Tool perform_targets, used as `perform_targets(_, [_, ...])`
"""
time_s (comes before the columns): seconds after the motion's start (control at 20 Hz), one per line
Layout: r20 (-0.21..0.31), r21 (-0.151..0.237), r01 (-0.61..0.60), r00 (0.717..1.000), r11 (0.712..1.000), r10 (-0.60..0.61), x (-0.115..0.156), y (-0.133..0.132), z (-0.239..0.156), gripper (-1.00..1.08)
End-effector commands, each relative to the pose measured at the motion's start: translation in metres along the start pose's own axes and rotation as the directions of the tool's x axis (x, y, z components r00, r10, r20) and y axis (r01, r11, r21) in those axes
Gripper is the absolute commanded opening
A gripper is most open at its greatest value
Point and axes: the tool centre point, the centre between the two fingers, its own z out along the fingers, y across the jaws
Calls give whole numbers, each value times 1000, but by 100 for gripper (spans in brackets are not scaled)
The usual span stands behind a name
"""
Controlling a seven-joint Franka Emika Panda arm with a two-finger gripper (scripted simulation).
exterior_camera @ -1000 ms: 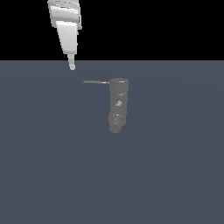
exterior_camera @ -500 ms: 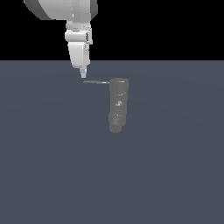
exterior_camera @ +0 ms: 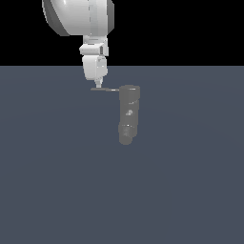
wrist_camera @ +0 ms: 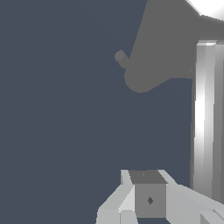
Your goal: Turn on the faucet by rotating a designated handle.
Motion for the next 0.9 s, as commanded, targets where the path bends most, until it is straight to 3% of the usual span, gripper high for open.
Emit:
perform_targets(0.0, [0, 1, -21, 1000, 1000, 21, 3, -5, 3, -100])
perform_targets(0.55, [1, 1, -28, 1000, 1000, 28, 4, -7, 3, -100])
perform_targets(0.85, [1, 1, -28, 1000, 1000, 28, 4, 8, 3, -100])
